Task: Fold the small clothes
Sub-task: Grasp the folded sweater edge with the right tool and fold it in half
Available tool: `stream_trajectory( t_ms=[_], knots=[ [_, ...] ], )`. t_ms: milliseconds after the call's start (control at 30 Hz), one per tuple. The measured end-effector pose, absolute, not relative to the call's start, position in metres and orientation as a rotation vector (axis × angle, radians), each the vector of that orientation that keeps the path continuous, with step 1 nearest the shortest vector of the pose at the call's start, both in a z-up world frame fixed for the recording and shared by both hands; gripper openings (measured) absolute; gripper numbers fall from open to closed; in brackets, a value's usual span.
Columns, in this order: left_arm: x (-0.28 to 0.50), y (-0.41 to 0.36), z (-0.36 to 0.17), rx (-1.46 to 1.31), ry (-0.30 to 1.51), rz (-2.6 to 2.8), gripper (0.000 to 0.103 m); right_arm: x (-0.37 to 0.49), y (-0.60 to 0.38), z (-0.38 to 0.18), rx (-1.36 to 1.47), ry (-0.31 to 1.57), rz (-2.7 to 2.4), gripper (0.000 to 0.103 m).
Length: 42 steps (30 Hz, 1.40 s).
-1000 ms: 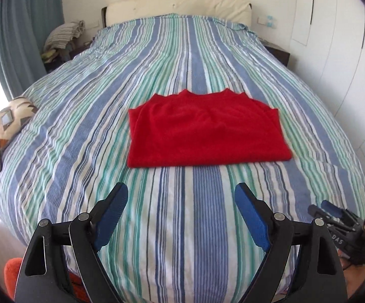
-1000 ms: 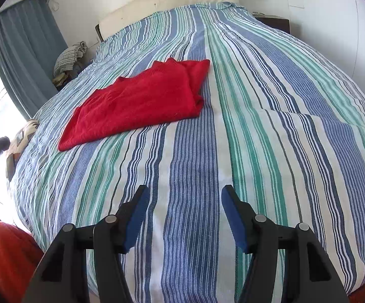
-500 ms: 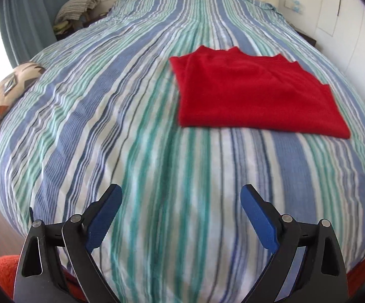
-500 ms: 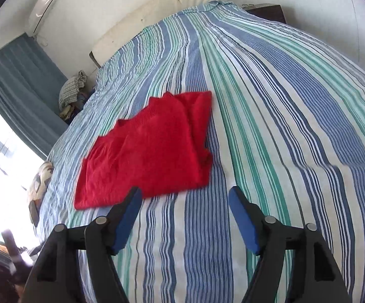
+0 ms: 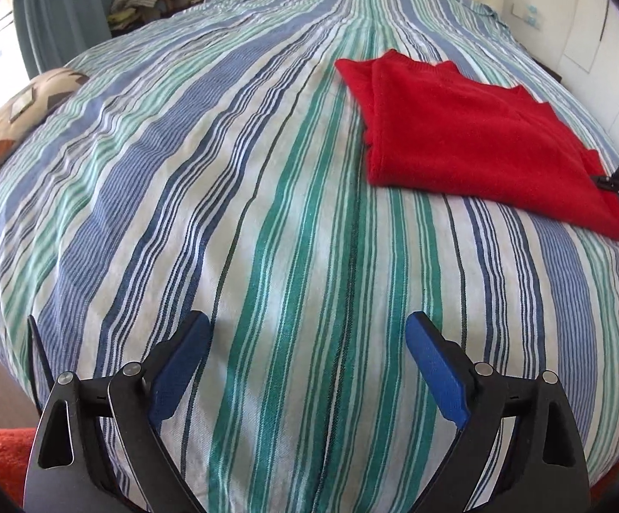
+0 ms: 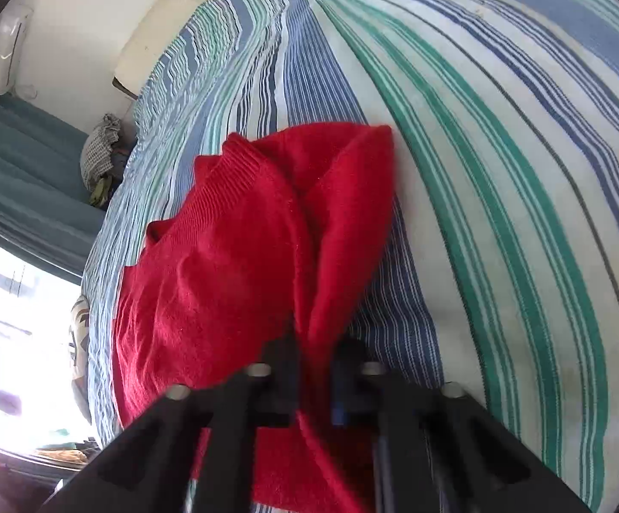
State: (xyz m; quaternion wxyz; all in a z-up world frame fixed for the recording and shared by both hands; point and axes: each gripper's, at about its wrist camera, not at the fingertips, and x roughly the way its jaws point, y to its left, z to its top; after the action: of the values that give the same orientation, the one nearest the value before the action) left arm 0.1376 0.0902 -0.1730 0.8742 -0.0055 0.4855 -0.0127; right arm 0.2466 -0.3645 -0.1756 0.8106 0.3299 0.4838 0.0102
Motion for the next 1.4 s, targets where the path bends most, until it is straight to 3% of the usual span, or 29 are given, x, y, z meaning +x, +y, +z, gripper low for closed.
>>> stream_trajectory(
  t_ms=[300,533,567,633,667,700,833,967,1033,1067,1100,1300,1400],
  knots=[
    [0.142,0.090,-0.170,-0.004,1.001,-0.028,0.094,0.285,-0.230,-0.043,0.475,0.924,0.245,0.010],
    [0.143,0.105,-0.170,-0.049,1.013,0.001,0.094,0.315,-0.100,-0.078,0.369,1.025,0.335,0.010],
    [0.143,0.107,-0.170,-0.054,1.016,0.006,0.094,0.317,-0.088,-0.089,0.371,1.038,0.338,0.013],
    [0.145,0.112,-0.172,-0.063,1.020,0.016,0.094,0.324,-0.078,-0.115,0.478,1.083,0.424,0.033],
    [0.146,0.114,-0.172,-0.070,1.023,0.020,0.094,0.327,-0.078,-0.129,0.595,1.137,0.498,0.062],
    [0.146,0.116,-0.172,-0.076,1.026,0.023,0.094,0.328,-0.080,-0.139,0.704,1.167,0.546,0.074],
    [0.148,0.119,-0.172,-0.094,1.027,0.024,0.094,0.317,-0.100,-0.117,0.759,1.082,0.622,0.074],
    [0.150,0.121,-0.172,-0.113,1.028,0.025,0.094,0.302,-0.128,-0.082,0.547,0.991,0.499,0.074],
    [0.151,0.122,-0.173,-0.116,1.030,0.029,0.094,0.294,-0.128,-0.083,0.390,1.002,0.449,0.059],
    [0.151,0.121,-0.174,-0.113,1.031,0.031,0.094,0.291,-0.122,-0.090,0.341,1.031,0.468,0.038],
    [0.151,0.120,-0.175,-0.108,1.032,0.034,0.094,0.287,-0.110,-0.099,0.287,1.066,0.484,0.028],
    [0.150,0.114,-0.178,-0.065,1.028,0.041,0.094,0.268,-0.033,-0.173,0.085,1.145,0.508,0.028],
    [0.148,0.114,-0.178,-0.056,1.031,0.043,0.094,0.266,-0.022,-0.174,0.077,1.107,0.462,0.031]
  ],
)
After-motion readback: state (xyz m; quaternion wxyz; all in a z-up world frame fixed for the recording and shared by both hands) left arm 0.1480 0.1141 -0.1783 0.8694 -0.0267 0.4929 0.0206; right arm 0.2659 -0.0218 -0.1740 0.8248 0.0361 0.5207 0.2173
